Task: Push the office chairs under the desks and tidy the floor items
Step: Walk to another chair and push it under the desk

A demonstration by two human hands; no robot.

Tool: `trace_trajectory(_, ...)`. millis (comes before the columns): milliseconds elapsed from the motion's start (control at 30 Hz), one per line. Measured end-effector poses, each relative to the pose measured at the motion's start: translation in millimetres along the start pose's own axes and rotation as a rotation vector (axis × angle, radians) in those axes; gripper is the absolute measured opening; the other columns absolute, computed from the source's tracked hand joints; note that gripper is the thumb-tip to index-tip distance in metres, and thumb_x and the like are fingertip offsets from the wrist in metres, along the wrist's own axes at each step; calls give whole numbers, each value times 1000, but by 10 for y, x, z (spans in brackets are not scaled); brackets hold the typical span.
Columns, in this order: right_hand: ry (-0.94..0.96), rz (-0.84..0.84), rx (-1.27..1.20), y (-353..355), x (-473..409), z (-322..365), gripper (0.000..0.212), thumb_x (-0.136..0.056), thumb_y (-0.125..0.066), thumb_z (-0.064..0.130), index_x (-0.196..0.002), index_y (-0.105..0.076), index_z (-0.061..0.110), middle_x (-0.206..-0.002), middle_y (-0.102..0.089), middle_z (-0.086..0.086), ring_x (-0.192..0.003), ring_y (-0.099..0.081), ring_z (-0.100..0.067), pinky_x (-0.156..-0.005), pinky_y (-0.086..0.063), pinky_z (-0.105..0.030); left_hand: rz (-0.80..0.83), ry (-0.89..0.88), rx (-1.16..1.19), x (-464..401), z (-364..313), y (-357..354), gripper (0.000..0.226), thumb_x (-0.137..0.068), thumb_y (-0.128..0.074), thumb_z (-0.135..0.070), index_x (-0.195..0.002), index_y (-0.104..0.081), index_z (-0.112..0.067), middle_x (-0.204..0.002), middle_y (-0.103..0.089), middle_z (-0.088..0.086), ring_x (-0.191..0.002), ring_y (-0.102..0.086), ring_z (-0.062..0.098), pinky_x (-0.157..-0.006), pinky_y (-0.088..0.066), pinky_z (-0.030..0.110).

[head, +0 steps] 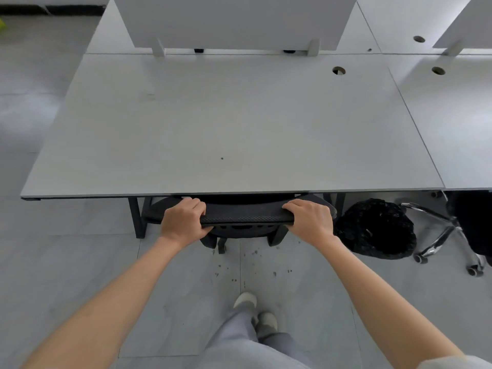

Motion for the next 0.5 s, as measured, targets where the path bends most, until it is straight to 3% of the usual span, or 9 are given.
trace_trajectory(200,55,-4,-33,58,57,0,44,-83,-54,53,-120,-58,30,-120,-61,14,-107,-59,-14,-74,-44,-28,-66,-30,1,10,-9,13,36,-48,-83,-26,-60,-52,-14,-57,-54,-2,-58,-55,22,-42,-28,16)
trace_trajectory(300,67,9,-89,121,106,48,42,-86,-55,45,-122,-57,25,-122,-61,10,-110,-57,-16,-80,-43,-29,4,-6,12,5,-7,17,33,-54,-82,-24,-64,-52,-13,-63,-56,-1,-66,-57,24,-45,-32,21)
trace_trajectory(400,70,-95,-336,171,363,88,36,-88,-54,23,-123,-58,14,-123,-63,0,-115,-55,-20,-95,-38,-25,96,85,60,9,12,41,22,-67,-75,-19,-78,-57,-11,-79,-60,3,-84,-56,27,-54,-40,30)
trace_trajectory(500,-134,-208,-747,97,946,-2,38,-92,-53,18,-129,-53,14,-134,-53,3,-126,-45,-10,-102,-30,-18,83,74,152,187,-343,139,32,-76,-70,-13,-106,-61,-7,-106,-62,9,-106,-52,30,-80,-47,40)
Point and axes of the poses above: each hand's wrist, its own x-axis away from the middle knuckle, its own y-axis out of the back of the hand, z = x × y, the point moved 3 cm from there along -x, towards the middle knuckle
